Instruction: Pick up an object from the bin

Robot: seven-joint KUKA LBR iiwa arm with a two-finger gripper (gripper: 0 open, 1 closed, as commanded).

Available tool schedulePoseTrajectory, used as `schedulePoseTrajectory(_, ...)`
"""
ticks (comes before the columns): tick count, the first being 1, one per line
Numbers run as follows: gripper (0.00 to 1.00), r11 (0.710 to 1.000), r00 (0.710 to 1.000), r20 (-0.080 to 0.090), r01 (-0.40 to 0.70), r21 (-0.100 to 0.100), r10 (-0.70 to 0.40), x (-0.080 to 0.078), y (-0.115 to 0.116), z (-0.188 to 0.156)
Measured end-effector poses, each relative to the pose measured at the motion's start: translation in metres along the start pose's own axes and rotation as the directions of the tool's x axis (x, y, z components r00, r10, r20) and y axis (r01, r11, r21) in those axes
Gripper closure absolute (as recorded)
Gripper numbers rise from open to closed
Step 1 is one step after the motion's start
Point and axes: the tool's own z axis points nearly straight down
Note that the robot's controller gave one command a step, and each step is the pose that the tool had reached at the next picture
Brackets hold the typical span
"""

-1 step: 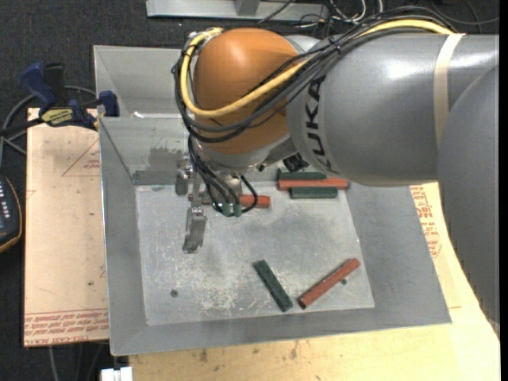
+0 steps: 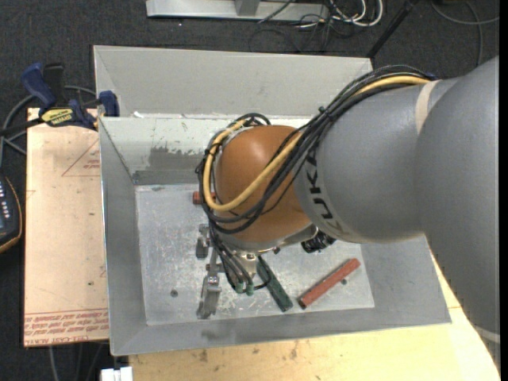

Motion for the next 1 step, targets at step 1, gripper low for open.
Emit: schedulePoseTrajectory(1, 0.0, 0.99, 0.99, 0.014, 0.143, 0.0, -0.143, -0.0593, -0.1058, 0.0113)
